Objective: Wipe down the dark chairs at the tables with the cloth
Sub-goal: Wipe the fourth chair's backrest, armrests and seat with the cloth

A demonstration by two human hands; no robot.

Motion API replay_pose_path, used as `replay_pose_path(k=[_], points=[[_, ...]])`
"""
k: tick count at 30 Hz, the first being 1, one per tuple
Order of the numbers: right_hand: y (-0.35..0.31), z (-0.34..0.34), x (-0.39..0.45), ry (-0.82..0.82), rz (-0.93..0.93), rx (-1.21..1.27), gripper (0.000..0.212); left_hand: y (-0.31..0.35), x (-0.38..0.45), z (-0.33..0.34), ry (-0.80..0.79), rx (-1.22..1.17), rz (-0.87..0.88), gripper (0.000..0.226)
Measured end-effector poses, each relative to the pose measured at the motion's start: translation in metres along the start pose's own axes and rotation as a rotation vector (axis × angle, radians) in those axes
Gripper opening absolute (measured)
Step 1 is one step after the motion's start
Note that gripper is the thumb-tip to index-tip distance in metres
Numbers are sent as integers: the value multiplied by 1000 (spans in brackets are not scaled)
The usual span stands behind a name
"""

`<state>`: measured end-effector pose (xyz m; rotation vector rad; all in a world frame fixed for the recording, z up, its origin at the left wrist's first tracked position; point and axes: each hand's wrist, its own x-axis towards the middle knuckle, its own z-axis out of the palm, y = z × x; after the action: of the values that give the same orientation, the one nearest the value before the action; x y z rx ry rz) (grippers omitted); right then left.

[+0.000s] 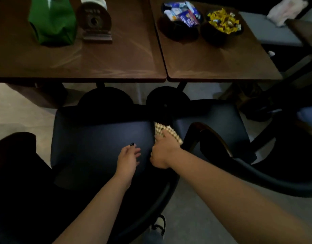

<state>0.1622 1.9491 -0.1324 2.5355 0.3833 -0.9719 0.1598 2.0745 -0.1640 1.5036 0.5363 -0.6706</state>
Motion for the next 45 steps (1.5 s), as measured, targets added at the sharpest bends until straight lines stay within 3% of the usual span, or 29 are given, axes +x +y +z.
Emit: replay_pose_path(k=[5, 9, 12, 15, 18, 22, 30, 32, 35, 38, 40, 42, 45], points=[[-7, -10, 41, -100, 145, -58, 47, -12, 26, -1, -77, 26, -4, 20], [-3, -4, 22, -4, 188, 36, 51, -18, 34, 8, -74, 119, 67, 27], [13, 15, -6, 195, 151, 426, 73, -22, 37, 8, -13, 175, 53, 28], [33, 12, 11, 188, 195, 643, 71, -23, 38, 6, -3, 204, 37, 29], [46, -2, 57, 96, 387, 604, 50, -25, 40, 6, -49, 215, 35, 24], [66, -7, 93, -20, 260, 570, 40, -24, 45, 4, -60, 172, 35, 26], [8, -5, 27, 22, -36, -38, 35, -19, 40, 6, -82, 188, 23, 27], [0, 5, 14, 30, 46, -23, 37, -18, 39, 6, -83, 195, 14, 27], [19, 0, 23, 150, 410, 444, 46, -20, 37, 9, -113, 215, 4, 22], [54, 3, 47, 201, 628, 1224, 36, -21, 28, 15, -236, 236, 4, 26], [69, 16, 53, 145, 690, 1725, 36, -24, 20, 19, -379, 258, 31, 38], [69, 28, 50, 198, 751, 2025, 29, -28, 15, 23, -523, 318, 80, 60], [62, 44, 45, 293, 816, 2192, 30, -31, 11, 25, -643, 376, 92, 64]])
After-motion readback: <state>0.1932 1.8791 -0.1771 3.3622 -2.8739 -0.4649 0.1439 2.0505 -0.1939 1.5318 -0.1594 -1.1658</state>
